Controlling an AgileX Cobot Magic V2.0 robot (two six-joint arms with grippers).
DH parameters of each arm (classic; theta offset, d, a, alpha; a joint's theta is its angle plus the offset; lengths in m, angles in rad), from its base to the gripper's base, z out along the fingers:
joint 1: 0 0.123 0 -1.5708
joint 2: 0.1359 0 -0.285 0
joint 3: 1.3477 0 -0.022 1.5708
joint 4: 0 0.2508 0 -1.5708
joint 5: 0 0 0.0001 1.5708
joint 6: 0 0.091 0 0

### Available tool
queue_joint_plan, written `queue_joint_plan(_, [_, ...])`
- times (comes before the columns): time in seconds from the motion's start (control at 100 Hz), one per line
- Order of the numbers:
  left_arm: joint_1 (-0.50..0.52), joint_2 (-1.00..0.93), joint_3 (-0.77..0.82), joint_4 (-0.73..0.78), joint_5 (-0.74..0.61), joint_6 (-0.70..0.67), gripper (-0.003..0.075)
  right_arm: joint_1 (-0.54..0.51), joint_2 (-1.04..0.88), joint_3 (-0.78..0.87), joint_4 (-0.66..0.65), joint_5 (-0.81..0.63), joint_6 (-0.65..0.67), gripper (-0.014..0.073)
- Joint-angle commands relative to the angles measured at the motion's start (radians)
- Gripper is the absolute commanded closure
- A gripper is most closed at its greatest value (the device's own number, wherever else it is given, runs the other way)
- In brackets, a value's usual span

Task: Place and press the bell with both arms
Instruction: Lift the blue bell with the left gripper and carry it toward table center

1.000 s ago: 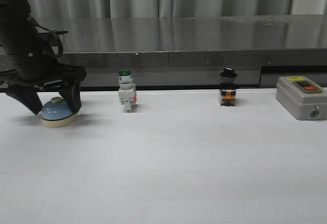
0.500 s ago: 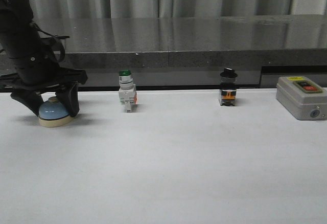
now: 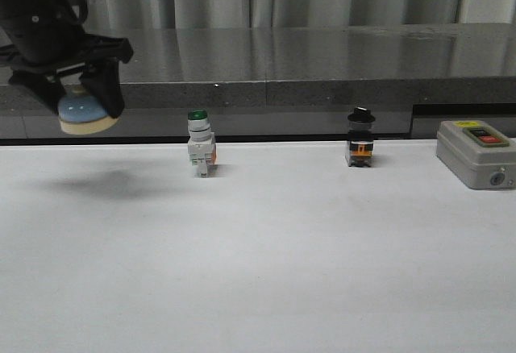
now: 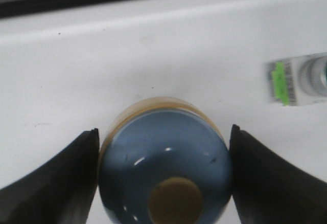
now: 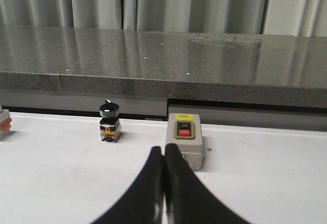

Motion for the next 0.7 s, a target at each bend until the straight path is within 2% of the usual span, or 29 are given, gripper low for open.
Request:
queue_joint_plan(0.0, [-0.043,-0.094,-0.028,-0.01,-0.015,-0.007,0.0472,-0.003,-0.018,-0.015,-0.008,-0.086,0.0,0.0654])
queue_joint_plan(0.31, [-0.272,-0.098,-0.028,-0.008,0.003,-0.007,0.0472,-0.003,-0.018,-0.015,-0.008,-0.086,0.0,0.0654])
queue_joint_plan(0.44, [-0.368,-0.046,-0.028,0.019,-0.036,0.0,0.0472,-0.003,-0.018,-0.015,-0.008,-0.086,0.0,0.0654])
queue_joint_plan(0.69, [-0.455,0.081,-0.028,0.019,-0.094,0.0,0.0472,-0.003,-0.018,-0.015,-0.008,-0.086,0.0,0.0654])
